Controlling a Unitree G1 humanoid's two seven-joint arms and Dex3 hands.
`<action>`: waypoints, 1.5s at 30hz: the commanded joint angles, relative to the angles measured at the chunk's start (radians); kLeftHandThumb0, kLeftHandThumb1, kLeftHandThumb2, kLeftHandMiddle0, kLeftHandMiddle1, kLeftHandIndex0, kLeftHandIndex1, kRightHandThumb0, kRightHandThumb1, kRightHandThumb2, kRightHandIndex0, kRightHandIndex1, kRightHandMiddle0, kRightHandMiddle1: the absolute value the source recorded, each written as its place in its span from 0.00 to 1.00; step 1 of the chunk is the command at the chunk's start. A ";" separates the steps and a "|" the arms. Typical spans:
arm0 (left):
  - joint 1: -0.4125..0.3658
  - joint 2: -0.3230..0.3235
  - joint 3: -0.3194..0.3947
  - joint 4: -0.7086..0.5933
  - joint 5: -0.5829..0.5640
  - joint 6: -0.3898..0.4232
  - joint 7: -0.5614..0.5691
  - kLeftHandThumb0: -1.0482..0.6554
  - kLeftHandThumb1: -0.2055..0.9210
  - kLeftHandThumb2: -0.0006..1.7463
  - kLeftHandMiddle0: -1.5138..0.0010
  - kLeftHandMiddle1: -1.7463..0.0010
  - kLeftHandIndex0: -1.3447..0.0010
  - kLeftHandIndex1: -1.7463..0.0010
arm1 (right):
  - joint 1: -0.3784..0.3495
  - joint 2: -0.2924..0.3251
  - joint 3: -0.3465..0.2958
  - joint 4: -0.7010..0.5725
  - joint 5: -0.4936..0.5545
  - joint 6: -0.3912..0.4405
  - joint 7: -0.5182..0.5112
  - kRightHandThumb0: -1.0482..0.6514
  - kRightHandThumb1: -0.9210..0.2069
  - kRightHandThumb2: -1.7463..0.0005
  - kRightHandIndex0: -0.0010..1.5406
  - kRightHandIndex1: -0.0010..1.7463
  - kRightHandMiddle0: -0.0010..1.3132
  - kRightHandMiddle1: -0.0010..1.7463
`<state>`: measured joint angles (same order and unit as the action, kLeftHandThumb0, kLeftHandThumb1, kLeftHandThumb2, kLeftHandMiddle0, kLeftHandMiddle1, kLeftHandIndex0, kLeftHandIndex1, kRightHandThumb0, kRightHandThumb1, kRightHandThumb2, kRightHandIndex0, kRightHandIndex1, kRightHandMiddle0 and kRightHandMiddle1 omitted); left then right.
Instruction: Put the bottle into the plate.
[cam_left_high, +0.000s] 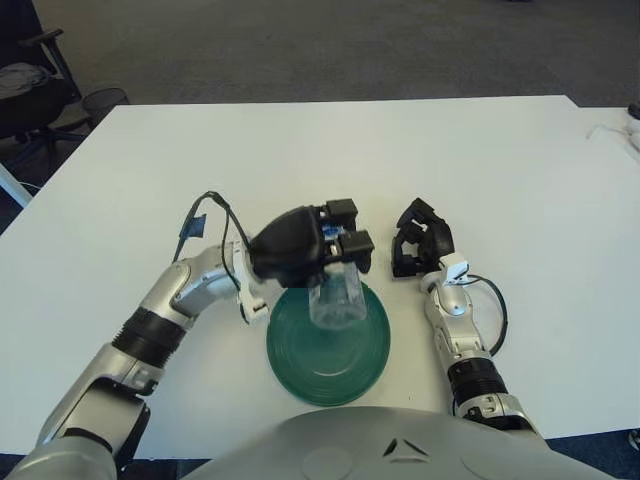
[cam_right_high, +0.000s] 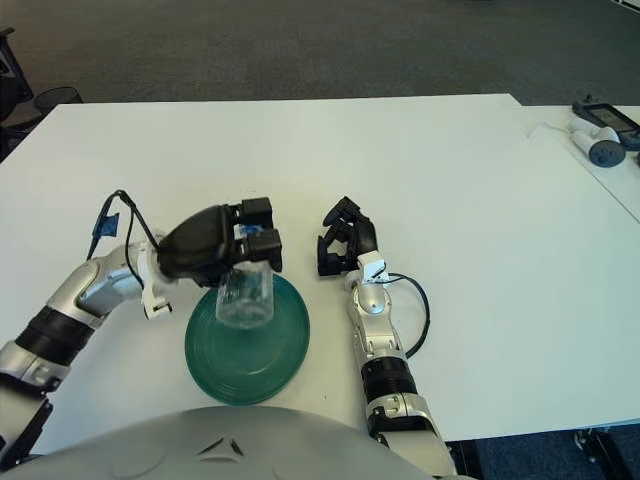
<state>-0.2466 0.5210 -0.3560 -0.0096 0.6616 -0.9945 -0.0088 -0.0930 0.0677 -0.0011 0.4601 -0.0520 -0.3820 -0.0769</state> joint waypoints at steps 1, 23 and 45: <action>-0.020 0.037 0.016 -0.024 0.034 -0.029 -0.029 0.61 0.19 0.95 0.44 0.01 0.54 0.00 | 0.048 0.000 -0.005 0.059 0.009 0.074 0.002 0.62 0.90 0.00 0.62 0.94 0.53 1.00; 0.082 0.007 0.032 -0.071 0.225 -0.067 0.074 0.61 0.17 0.97 0.43 0.02 0.54 0.00 | 0.041 0.002 -0.005 0.078 -0.002 0.063 -0.025 0.62 0.92 0.00 0.63 0.90 0.55 1.00; 0.000 0.116 -0.006 -0.182 0.041 -0.050 -0.216 0.61 0.19 0.94 0.46 0.06 0.49 0.00 | 0.034 0.003 -0.005 0.088 0.010 0.066 -0.012 0.62 0.92 0.00 0.63 0.91 0.55 1.00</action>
<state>-0.2346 0.6209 -0.3741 -0.1731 0.6990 -1.0400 -0.2061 -0.1145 0.0679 -0.0005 0.4851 -0.0518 -0.3827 -0.0918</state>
